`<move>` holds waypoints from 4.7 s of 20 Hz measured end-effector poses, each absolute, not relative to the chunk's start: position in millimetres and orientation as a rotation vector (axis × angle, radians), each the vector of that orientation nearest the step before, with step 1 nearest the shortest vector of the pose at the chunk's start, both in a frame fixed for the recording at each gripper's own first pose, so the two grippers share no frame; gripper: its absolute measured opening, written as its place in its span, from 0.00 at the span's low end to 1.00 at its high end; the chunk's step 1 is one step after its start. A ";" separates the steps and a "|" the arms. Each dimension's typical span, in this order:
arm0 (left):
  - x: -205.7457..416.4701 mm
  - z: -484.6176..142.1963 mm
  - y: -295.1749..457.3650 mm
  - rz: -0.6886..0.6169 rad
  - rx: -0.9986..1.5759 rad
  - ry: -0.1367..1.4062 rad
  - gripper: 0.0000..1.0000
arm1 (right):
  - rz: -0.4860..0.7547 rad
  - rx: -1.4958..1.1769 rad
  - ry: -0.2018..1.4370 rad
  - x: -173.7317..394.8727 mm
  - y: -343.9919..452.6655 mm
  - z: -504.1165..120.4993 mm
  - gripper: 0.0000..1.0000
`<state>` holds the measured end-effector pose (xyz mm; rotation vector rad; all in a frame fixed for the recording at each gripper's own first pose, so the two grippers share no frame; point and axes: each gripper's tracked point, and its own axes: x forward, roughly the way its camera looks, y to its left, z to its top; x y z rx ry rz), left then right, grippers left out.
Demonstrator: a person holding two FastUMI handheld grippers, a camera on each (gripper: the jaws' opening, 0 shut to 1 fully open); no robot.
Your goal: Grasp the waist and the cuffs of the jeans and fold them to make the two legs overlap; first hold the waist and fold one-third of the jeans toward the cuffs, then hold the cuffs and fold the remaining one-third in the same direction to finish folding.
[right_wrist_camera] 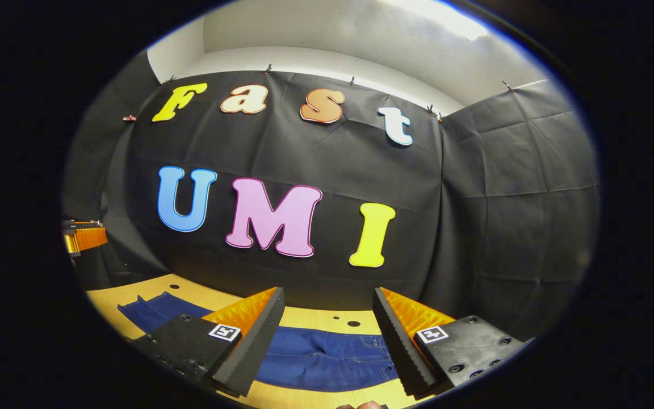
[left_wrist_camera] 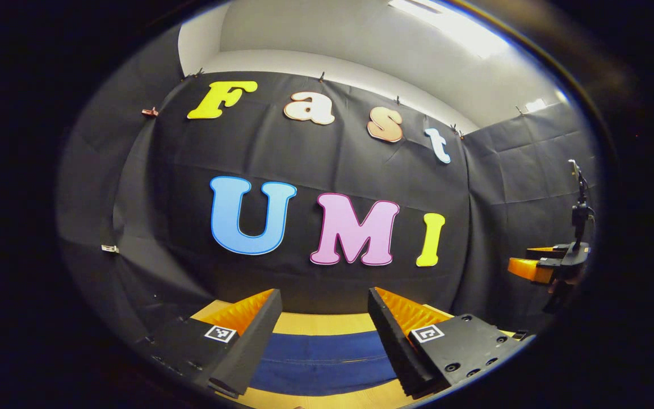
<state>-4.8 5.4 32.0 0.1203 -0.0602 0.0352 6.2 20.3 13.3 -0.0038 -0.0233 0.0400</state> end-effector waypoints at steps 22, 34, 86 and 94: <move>-19.0 -82.1 99.1 -0.280 0.425 0.362 0.96 | 0.566 -0.291 0.567 5.9 14.8 -172.1 0.96; 29.5 -231.9 177.2 -0.567 0.828 0.826 0.98 | 0.895 -0.800 1.044 50.2 -55.3 -366.9 0.97; 309.9 -314.5 280.2 -0.027 0.639 1.192 0.06 | 0.087 0.174 0.846 400.4 -77.4 -327.8 0.05; 329.4 -241.1 258.5 -0.003 0.593 0.858 0.98 | 0.030 0.411 0.783 386.4 -101.5 -267.2 0.65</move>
